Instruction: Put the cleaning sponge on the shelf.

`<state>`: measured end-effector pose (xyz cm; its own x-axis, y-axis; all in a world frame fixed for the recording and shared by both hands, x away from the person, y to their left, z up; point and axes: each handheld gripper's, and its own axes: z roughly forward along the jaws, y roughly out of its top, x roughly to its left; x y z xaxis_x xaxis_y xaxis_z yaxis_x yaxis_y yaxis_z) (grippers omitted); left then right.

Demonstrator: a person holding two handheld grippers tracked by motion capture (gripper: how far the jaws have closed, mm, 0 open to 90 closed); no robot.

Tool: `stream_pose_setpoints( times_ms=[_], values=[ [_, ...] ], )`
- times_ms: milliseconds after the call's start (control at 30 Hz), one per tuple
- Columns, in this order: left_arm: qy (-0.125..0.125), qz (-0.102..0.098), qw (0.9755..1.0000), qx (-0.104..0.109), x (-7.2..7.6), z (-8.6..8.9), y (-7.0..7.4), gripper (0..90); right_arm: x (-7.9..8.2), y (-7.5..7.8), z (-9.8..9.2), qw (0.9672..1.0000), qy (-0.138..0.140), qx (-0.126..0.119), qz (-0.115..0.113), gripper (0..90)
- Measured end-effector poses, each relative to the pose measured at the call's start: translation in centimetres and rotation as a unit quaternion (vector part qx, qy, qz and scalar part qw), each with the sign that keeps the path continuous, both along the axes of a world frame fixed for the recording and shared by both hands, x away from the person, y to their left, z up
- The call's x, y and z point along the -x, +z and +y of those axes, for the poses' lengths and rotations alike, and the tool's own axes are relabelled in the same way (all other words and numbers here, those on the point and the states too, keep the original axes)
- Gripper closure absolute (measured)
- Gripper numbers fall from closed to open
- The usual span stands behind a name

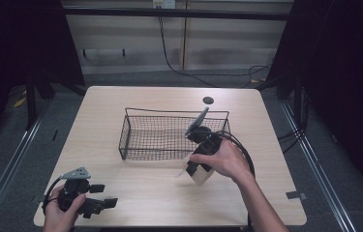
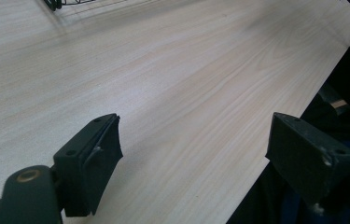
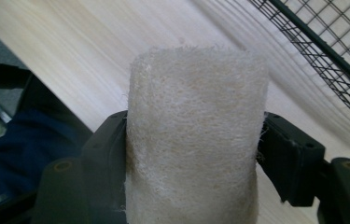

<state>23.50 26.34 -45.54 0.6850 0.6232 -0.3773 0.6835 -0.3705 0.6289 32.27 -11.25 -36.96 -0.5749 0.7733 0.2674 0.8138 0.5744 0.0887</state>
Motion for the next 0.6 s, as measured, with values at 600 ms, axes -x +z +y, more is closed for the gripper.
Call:
stream_pose_setpoints(
  times_ms=[600],
  values=[
    [-0.003, 0.001, 1.0000, -0.002, 0.0, 0.0, 0.0, 17.4, -1.3, 2.7, -1.6, 0.9996, -0.024, -0.011, -0.005, 30.5]
  ],
)
